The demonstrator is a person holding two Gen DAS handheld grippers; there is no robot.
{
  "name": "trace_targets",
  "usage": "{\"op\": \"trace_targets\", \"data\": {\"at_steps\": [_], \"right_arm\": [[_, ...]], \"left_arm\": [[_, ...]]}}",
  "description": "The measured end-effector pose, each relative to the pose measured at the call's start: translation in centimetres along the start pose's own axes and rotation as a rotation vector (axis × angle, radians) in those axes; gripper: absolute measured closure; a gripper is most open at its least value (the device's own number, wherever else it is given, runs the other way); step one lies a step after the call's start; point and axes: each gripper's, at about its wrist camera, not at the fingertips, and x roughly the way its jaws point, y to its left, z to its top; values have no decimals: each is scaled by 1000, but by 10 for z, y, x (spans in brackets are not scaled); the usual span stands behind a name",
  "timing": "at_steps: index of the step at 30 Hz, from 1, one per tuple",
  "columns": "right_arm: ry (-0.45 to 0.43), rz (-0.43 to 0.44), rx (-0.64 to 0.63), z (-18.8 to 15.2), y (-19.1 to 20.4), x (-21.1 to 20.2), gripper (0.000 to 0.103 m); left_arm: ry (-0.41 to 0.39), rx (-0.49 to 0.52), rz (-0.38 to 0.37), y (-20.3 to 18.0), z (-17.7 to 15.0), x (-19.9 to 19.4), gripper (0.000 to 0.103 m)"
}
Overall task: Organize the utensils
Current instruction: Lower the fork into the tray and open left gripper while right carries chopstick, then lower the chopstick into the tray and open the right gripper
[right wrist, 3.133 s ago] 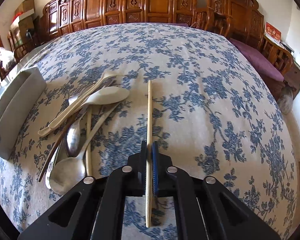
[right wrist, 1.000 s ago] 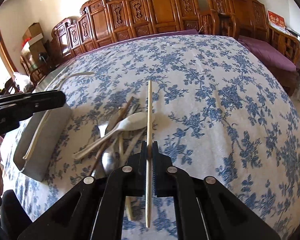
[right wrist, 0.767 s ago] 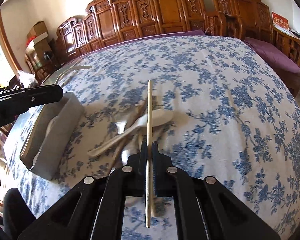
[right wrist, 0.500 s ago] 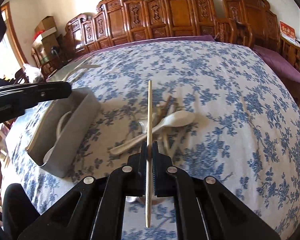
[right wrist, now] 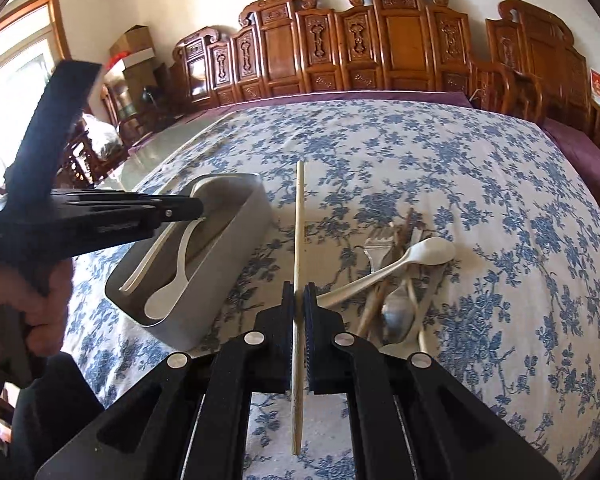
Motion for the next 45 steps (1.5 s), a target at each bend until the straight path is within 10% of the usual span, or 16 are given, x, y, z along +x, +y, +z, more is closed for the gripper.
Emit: {"op": "trace_targets", "data": {"at_steps": [22, 45], "right_arm": [[19, -10, -5, -5, -1, 8, 97], [8, 97, -53, 37, 95, 16, 97]], "left_arm": [[105, -59, 127, 50, -16, 44, 92], [-34, -52, 85, 87, -34, -67, 82]]}}
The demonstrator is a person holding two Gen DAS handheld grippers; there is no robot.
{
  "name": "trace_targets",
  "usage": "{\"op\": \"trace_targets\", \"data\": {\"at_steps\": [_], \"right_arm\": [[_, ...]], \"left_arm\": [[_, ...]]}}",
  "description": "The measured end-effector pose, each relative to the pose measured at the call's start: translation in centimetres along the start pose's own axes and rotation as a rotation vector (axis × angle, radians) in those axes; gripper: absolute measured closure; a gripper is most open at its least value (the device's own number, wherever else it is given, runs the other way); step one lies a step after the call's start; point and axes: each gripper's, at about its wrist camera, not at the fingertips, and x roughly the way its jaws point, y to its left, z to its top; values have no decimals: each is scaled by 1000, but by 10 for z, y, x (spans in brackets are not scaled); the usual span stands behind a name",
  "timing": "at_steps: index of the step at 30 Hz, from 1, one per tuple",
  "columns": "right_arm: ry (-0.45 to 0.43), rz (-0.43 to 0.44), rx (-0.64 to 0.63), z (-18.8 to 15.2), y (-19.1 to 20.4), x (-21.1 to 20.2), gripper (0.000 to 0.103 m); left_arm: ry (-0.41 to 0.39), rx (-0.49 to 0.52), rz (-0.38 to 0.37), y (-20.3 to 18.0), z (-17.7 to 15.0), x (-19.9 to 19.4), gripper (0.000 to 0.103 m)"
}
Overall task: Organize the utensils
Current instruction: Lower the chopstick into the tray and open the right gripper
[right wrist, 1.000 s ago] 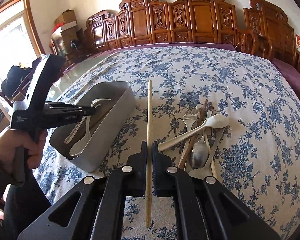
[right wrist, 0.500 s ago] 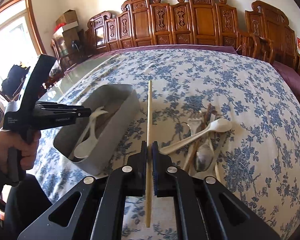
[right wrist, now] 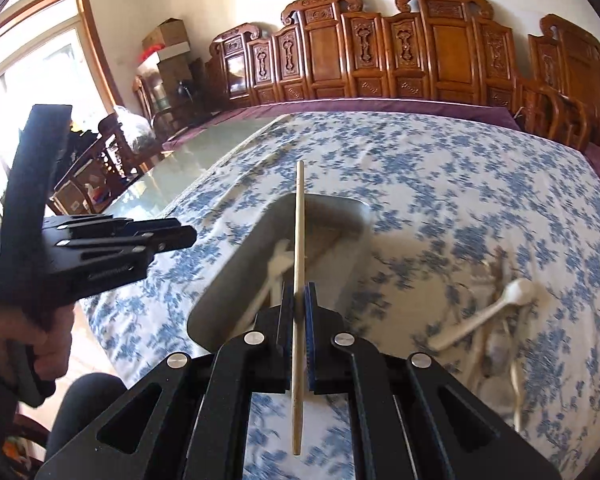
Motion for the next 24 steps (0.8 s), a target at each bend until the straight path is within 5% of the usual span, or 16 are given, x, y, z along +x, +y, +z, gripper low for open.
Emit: {"op": "trace_targets", "data": {"at_steps": [6, 8, 13, 15, 24], "right_arm": [[50, -15, 23, 10, 13, 33, 97], [72, -32, 31, 11, 15, 46, 97], [111, -63, 42, 10, 16, 72, 97], [123, -72, 47, 10, 16, 82, 97], [111, -57, 49, 10, 9, 87, 96]], "left_arm": [[-25, -17, -16, 17, -8, -13, 73], [-30, -22, -21, 20, -10, -15, 59], [-38, -35, -24, 30, -20, -16, 53], [-40, -41, -24, 33, -23, -16, 42], [-32, -38, -31, 32, -32, -9, 41]]}}
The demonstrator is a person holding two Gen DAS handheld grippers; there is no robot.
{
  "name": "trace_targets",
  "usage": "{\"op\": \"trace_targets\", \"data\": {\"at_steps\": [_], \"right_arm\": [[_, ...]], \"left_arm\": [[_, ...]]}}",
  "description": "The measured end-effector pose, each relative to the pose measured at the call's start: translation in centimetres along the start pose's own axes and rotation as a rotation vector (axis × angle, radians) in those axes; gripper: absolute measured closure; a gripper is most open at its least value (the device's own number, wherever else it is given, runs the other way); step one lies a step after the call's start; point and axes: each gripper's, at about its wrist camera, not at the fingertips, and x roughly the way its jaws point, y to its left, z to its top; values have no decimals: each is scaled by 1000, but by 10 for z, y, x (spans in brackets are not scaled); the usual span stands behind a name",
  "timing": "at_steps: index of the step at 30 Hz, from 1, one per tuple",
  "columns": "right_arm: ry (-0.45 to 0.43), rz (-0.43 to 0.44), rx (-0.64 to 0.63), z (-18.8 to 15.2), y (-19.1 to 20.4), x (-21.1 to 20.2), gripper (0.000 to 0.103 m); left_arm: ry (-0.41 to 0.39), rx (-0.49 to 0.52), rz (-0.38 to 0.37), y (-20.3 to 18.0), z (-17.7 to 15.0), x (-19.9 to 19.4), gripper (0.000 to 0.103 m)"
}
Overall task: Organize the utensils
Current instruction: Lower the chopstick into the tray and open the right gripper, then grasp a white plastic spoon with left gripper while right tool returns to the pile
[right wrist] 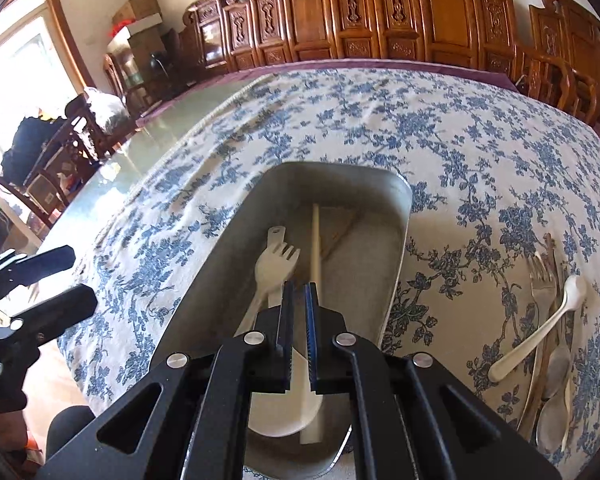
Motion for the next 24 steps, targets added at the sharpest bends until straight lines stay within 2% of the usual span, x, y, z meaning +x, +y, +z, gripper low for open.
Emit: {"op": "trace_targets", "data": {"at_steps": [7, 11, 18, 21, 24], "right_arm": [[-86, 13, -4, -6, -26, -45, 96], [-130, -18, -36, -12, -46, -74, 96], [-180, -137, -32, -30, -113, -108, 96], [-160, -169, -20, -33, -142, -106, 87], [-150, -222, -9, -35, -169, -102, 87]], "left_arm": [[-11, 11, -12, -13, 1, -8, 41], [-12, 30, -25, -29, 3, -9, 41], [1, 75, -60, -65, 10, -3, 41], [5, 100, -79, -87, 14, 3, 41], [13, 128, -94, -108, 17, 11, 41]]}}
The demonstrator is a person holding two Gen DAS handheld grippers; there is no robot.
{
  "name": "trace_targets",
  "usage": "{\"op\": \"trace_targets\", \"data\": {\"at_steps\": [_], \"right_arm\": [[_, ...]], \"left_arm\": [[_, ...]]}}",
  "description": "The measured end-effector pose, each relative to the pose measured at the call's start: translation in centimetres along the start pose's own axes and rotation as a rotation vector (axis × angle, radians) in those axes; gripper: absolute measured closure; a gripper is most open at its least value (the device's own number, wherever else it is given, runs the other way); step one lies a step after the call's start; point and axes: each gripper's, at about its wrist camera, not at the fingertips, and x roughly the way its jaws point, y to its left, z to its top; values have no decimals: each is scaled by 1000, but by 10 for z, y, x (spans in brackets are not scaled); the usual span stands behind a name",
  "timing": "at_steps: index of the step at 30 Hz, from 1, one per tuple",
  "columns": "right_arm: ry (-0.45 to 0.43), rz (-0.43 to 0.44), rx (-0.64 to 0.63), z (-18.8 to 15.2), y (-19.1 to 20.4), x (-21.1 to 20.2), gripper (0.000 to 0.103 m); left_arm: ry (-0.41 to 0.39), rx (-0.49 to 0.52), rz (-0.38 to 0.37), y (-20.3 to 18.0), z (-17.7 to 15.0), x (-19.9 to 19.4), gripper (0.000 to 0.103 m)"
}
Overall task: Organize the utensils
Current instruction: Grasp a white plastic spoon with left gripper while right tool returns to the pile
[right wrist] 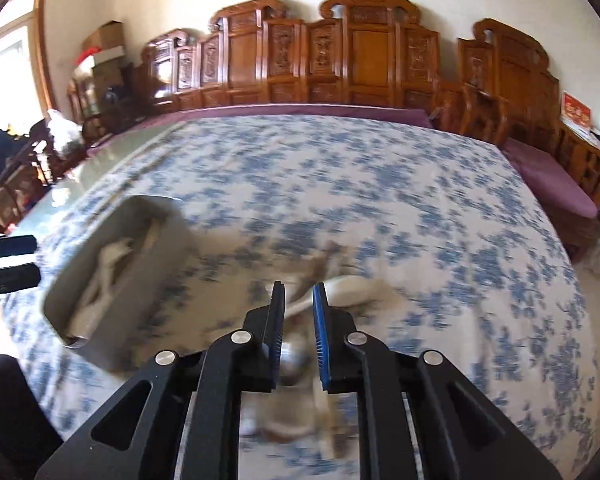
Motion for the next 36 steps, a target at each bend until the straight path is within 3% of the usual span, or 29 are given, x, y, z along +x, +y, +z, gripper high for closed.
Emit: {"op": "trace_targets", "data": {"at_steps": [9, 11, 22, 23, 25, 36], "right_arm": [[38, -50, 67, -25, -55, 25, 79], [60, -44, 91, -28, -64, 32, 79], [72, 22, 172, -33, -81, 39, 79], [70, 25, 172, -33, -80, 39, 79], [68, 35, 172, -32, -79, 39, 79], [57, 68, 193, -29, -79, 38, 79]], "left_arm": [[45, 51, -68, -49, 18, 48, 46], [54, 61, -76, -59, 22, 58, 55], [132, 85, -177, -108, 46, 128, 70], [144, 82, -193, -111, 47, 135, 78], [166, 75, -211, -115, 48, 144, 84], [194, 47, -234, -116, 52, 163, 84]]}}
